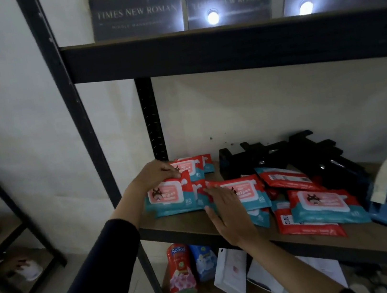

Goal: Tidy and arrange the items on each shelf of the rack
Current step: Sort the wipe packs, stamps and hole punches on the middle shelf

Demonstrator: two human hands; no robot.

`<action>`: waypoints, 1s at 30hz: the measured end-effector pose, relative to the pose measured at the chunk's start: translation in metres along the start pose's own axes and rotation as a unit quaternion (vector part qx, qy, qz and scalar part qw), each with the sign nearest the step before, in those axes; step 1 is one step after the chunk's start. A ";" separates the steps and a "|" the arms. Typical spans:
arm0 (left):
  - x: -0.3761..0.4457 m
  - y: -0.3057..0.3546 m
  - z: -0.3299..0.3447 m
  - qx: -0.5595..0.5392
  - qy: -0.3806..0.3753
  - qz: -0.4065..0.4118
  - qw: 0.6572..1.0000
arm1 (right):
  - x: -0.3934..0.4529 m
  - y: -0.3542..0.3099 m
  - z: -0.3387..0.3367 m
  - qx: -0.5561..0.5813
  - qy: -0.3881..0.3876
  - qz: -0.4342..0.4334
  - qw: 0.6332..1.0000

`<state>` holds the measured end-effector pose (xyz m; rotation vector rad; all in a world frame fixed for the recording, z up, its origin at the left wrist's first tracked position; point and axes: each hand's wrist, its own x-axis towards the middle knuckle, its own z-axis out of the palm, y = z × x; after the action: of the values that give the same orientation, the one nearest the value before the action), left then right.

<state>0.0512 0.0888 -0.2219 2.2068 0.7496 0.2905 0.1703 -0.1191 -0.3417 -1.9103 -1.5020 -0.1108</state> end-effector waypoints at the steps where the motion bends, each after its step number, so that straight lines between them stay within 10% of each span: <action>1: 0.006 -0.005 0.008 0.013 0.011 -0.008 1.000 | -0.001 -0.001 -0.001 0.016 0.018 0.007 1.000; 7: 0.007 -0.028 0.069 0.233 0.096 0.080 0.964 | -0.002 -0.003 -0.008 0.027 0.043 0.030 0.998; 17: -0.028 0.006 0.174 0.151 0.167 0.158 0.961 | -0.014 0.053 -0.090 -0.061 0.165 0.062 0.982; 25: -0.031 0.000 0.186 0.143 0.172 0.149 0.963 | -0.014 0.109 -0.145 -0.153 -0.080 0.190 0.966; 30: -0.031 -0.005 0.185 0.153 0.180 0.153 0.960 | -0.012 0.109 -0.150 -0.113 -0.075 0.189 0.973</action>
<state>0.1028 -0.0391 -0.3495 2.6042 0.6741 0.7941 0.3135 -0.2223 -0.2846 -2.4020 -1.2312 0.0395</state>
